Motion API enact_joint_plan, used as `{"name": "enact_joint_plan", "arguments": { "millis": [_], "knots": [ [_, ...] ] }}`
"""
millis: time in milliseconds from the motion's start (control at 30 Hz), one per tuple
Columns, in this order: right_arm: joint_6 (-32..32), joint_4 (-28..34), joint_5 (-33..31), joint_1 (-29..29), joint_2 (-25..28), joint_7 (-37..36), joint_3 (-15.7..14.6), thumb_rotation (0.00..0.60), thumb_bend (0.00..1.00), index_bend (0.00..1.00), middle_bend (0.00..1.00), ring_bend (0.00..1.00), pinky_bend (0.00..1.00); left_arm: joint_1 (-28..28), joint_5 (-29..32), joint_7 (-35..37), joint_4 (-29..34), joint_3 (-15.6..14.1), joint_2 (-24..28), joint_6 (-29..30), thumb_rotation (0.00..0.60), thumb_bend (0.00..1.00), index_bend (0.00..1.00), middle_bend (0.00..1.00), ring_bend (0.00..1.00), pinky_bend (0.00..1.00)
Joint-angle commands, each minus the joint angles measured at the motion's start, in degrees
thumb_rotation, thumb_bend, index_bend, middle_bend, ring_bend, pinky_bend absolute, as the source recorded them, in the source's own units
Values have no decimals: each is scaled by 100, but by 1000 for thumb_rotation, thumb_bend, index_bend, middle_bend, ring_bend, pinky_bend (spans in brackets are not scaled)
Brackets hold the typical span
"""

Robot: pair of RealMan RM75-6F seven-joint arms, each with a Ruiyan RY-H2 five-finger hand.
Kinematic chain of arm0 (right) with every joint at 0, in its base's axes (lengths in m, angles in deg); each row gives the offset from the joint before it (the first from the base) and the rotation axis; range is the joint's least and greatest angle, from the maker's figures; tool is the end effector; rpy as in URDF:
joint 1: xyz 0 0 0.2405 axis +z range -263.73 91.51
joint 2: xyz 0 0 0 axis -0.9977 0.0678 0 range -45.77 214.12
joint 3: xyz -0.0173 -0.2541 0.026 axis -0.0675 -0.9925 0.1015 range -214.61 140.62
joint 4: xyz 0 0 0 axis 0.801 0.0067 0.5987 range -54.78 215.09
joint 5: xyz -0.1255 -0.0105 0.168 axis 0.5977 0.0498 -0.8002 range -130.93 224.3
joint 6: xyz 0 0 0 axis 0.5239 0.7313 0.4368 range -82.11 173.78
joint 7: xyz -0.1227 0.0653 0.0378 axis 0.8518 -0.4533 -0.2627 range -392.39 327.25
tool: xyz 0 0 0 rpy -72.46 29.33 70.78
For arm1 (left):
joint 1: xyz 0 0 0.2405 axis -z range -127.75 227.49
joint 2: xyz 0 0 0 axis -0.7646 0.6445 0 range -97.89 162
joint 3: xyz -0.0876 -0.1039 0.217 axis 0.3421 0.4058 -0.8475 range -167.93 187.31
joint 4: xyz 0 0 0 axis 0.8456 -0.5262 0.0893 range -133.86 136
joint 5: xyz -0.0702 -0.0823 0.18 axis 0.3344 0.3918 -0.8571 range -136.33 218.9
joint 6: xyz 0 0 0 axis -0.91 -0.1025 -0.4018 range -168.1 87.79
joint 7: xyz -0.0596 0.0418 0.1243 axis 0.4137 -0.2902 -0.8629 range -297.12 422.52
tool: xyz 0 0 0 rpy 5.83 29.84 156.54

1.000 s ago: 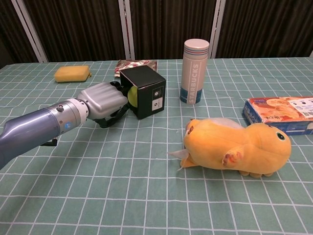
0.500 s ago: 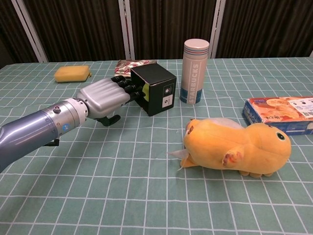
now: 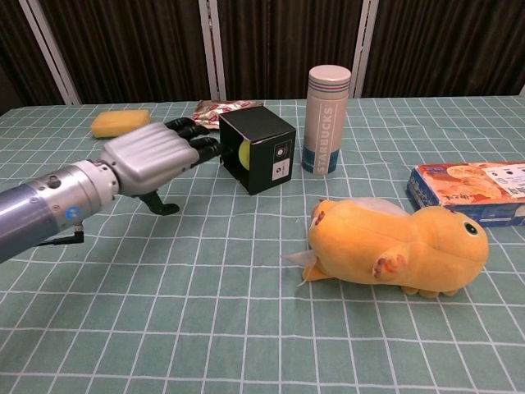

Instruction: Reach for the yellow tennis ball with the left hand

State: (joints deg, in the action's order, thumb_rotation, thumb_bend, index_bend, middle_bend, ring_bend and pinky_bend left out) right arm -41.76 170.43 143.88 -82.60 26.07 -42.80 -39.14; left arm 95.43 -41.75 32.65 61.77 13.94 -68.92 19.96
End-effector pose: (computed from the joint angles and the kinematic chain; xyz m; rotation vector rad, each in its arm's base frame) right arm -0.3091 -0.1538 0.1780 1.5511 -0.9241 0.9738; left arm -0.1485 0.3532 -0.0613 -2.0315 -0.2179 -0.7853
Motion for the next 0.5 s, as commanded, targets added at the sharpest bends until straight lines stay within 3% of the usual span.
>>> {"name": "enact_joint_plan", "arguments": {
  "millis": [33,133,200,367,433,500],
  "knots": [
    [2,-1,24,-4,39,-68,-32,600,264,0,0,0,0,-925,-619,327,1623,-580,1314,1398,600,114,17,144,0,9],
    [-11,-35,-47,-19,17,-17,-2,600,263,0,0,0,0,-1737,-997,582,2814,-1328,2335,2234,600,75,17,157,0,9],
    [-47,-59,-53,-19,-28,3,26,600,263,0,0,0,0,-2199,-1361,682,3112,-1667,2729,2875,600,66,17,147,0,9],
    [-20,-87,-93,4,-143,164,70,600,263,0,0,0,0,-3291,-1774,1122,2486,-1771,2444,4438,600,52,14,70,0,4],
    [10,-46,-114,11,-174,268,75,600,263,0,0,0,0,-3549,-1766,1683,2292,-1843,2270,4590,600,40,4,45,0,0],
    [2,27,-53,9,-196,403,53,600,263,0,0,0,0,-3611,-1875,1747,2228,-2011,2395,4416,600,31,0,38,0,0]
  ]
}}
